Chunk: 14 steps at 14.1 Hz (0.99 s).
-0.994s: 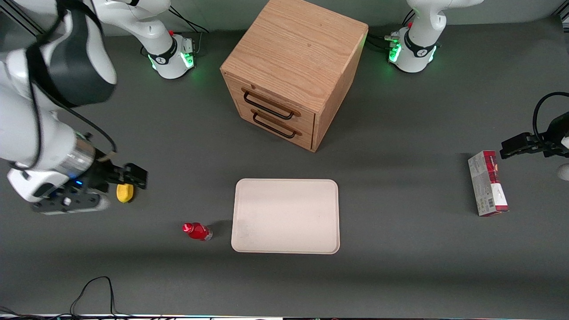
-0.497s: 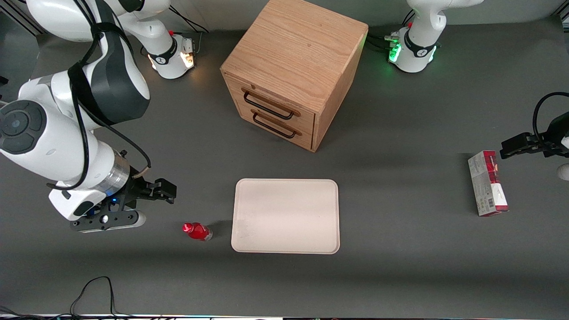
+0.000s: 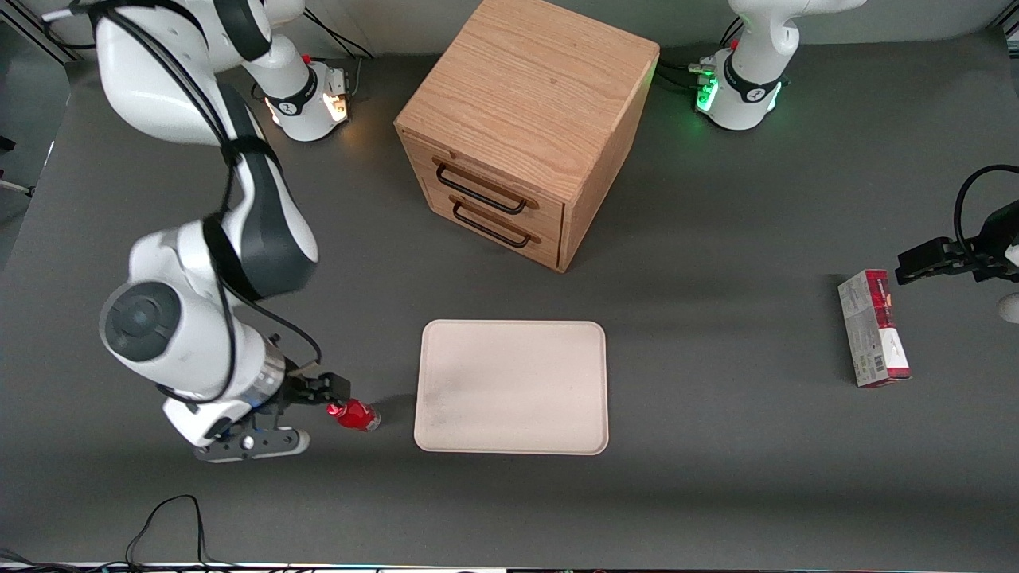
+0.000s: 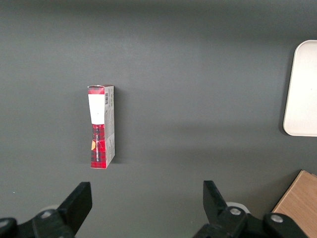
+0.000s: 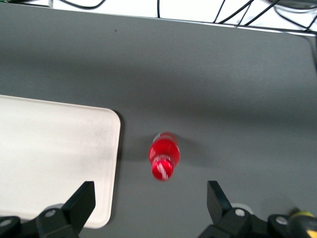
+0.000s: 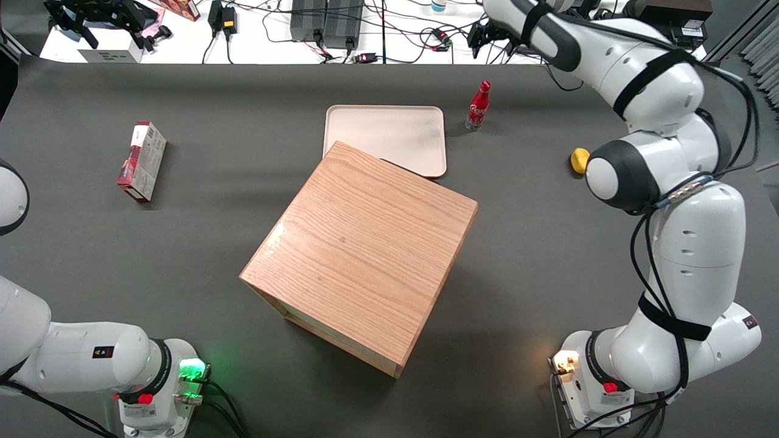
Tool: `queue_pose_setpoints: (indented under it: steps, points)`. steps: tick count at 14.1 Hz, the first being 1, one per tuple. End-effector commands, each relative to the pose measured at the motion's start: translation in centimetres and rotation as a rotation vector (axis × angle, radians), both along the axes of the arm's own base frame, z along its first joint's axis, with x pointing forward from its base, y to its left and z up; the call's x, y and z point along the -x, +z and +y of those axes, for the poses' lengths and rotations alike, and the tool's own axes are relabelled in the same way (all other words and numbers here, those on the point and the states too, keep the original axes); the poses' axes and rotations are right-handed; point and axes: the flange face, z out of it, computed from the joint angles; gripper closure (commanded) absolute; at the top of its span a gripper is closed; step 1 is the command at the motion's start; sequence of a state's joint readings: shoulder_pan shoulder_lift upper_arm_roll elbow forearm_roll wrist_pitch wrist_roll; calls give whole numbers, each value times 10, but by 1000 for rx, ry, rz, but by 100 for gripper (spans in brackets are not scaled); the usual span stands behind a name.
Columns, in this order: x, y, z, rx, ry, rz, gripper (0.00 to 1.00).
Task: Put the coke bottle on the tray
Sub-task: 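Close the right gripper around the red bottle's body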
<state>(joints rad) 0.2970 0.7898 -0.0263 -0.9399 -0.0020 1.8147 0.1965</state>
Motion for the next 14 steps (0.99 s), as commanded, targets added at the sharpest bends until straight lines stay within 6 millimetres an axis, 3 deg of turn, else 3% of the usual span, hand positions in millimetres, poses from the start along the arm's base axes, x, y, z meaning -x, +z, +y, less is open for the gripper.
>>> queue_pose_setpoints:
  steps: [1, 8, 14]
  points:
    - [-9, -21, 1, -8, -22, -1, 0]
    - [-3, -77, -3, 12, -17, 74, 0]
    - [-3, -88, -3, 13, -25, 78, 0]
